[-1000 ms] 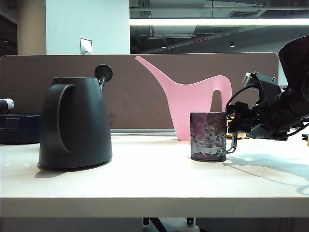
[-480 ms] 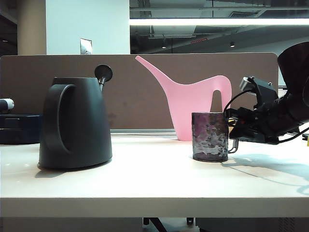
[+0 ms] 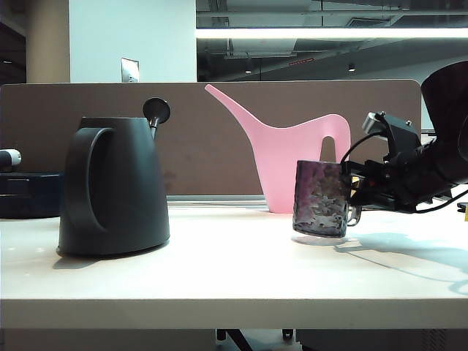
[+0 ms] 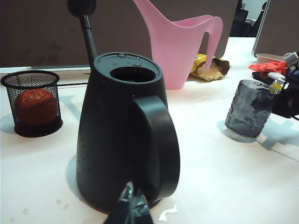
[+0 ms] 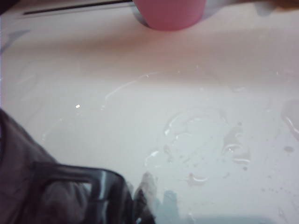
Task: Pour the water from the cup into the kettle.
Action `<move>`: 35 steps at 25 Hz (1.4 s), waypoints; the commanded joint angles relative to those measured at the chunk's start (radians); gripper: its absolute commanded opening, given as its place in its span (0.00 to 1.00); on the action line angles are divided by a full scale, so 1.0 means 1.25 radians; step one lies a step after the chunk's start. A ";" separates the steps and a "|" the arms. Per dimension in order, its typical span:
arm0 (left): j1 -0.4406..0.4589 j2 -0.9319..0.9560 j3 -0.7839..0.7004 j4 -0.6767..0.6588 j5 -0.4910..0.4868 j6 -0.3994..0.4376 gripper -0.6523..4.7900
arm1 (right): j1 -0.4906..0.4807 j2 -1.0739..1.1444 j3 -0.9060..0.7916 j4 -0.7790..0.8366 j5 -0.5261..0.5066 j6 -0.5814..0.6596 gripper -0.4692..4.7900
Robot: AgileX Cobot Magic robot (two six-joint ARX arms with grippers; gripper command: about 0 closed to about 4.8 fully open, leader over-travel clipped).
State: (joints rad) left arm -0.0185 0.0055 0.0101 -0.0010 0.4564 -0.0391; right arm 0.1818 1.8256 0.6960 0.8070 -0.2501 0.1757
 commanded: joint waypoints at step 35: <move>-0.001 0.001 0.002 0.008 0.000 0.001 0.11 | 0.361 -0.125 0.748 -0.948 0.432 -0.274 0.07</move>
State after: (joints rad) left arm -0.0185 0.0055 0.0101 -0.0013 0.4561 -0.0387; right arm 0.6216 1.6619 1.6051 -0.3763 0.2630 -0.1352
